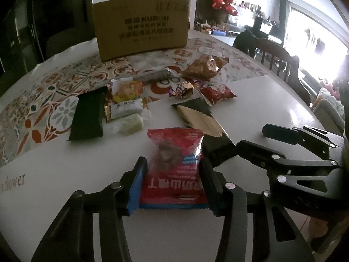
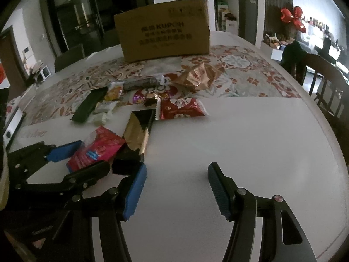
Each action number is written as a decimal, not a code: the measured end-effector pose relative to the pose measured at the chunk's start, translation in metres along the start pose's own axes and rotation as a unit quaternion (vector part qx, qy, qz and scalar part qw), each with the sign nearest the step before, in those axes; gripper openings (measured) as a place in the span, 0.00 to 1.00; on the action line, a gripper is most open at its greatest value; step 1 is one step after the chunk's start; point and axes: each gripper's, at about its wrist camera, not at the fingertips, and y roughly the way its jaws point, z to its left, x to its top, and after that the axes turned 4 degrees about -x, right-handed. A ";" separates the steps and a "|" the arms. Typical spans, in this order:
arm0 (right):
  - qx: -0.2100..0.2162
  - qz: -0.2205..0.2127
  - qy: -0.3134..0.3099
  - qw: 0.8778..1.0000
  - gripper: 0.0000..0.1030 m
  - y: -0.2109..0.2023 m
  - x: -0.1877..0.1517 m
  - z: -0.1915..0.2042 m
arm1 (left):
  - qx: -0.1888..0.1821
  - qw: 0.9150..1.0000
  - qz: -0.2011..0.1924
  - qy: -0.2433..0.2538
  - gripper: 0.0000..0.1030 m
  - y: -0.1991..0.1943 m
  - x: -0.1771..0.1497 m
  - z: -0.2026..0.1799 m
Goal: Organize snacks
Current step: 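Grasp the red snack bag with the left tool while the right tool approaches the black-and-gold bar, then close the right tool on the black-and-gold snack bar, then carry the red bag and the black-and-gold bar over the cardboard box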
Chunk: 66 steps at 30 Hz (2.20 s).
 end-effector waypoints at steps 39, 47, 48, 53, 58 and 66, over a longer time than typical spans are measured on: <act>-0.041 -0.008 -0.069 0.997 0.46 0.032 0.030 0.062 | 0.065 0.995 -0.045 -0.062 0.39 -0.020 0.012 0.046; -0.025 -0.009 -0.068 0.997 0.33 0.028 0.028 0.062 | 0.066 0.994 -0.049 -0.067 0.39 -0.025 0.012 0.043; -0.024 -0.011 -0.067 0.997 0.33 0.027 0.028 0.062 | 0.066 0.994 -0.050 -0.067 0.39 -0.027 0.012 0.043; -0.015 -0.025 -0.063 0.998 0.33 0.014 0.029 0.062 | 0.071 0.993 -0.062 -0.069 0.39 -0.040 0.014 0.040; -0.003 -0.050 -0.057 0.997 0.33 -0.006 0.034 0.060 | 0.075 0.992 -0.079 -0.071 0.39 -0.059 0.019 0.035; 0.017 -0.096 -0.052 0.994 0.33 -0.043 0.047 0.054 | 0.083 0.987 -0.121 -0.060 0.39 -0.098 0.037 0.024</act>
